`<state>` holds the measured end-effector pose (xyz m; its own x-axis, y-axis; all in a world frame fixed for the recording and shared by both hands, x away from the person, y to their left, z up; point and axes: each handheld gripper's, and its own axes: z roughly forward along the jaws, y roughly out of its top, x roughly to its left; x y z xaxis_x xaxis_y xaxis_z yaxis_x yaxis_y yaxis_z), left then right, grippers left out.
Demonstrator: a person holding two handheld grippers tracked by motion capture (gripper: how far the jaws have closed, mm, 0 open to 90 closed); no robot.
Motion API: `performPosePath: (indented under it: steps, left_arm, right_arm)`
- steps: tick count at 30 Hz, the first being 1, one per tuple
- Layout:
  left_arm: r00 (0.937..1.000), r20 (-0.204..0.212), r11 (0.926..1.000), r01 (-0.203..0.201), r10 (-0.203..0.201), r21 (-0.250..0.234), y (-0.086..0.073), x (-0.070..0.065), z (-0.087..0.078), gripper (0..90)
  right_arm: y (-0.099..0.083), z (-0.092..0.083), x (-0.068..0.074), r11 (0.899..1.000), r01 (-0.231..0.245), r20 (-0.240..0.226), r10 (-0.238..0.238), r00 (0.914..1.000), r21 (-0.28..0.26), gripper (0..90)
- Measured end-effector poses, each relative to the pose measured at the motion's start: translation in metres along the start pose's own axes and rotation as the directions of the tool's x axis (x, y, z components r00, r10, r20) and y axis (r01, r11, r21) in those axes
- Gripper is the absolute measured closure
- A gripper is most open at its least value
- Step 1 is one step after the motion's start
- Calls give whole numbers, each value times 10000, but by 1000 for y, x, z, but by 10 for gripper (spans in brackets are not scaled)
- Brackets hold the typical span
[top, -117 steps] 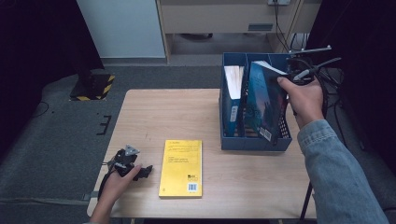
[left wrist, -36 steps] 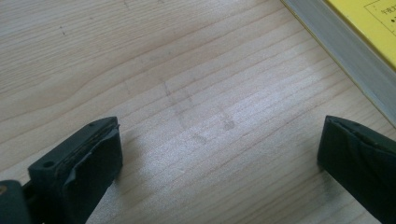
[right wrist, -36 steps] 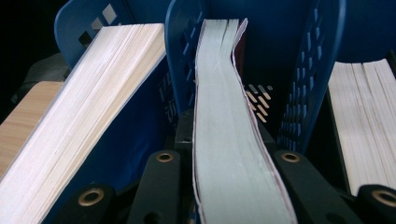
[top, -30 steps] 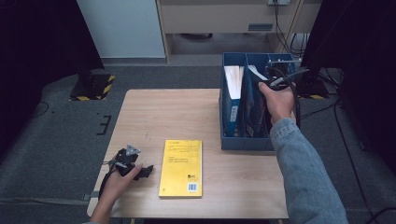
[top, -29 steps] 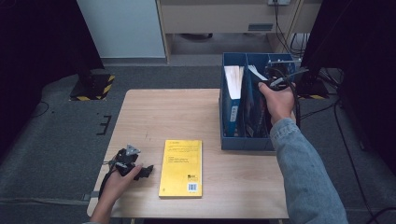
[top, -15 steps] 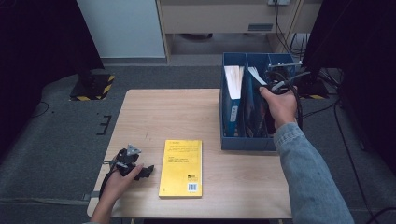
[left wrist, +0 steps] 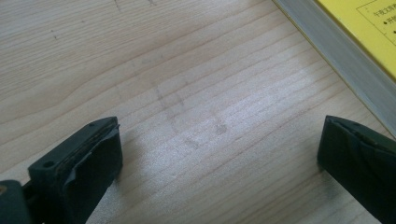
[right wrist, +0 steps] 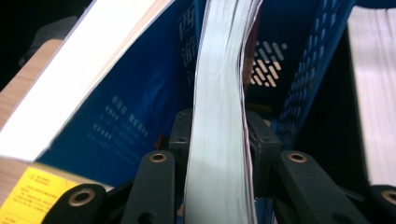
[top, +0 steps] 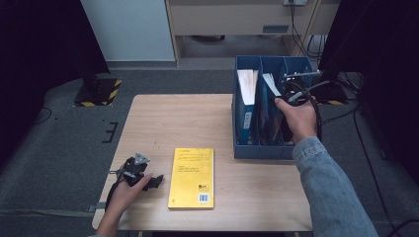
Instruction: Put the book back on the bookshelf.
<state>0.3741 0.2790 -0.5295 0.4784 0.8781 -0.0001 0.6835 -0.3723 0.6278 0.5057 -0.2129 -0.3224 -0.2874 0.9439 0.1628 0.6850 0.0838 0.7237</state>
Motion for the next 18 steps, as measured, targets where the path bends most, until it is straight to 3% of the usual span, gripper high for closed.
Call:
performPosePath:
  steps: [8, 18]
  left_arm:
    - [10000, 6, 10000, -14, 14, 0, 0, 0, 0, 0]
    - [10000, 18, 10000, -27, 27, 6, 0, -1, 0, 0]
  right_arm:
    - [-5, -2, 7, 9998, 188, -165, -189, 9997, -66, 656]
    - [1, 0, 7, 10000, -35, -217, 34, 9998, -39, 643]
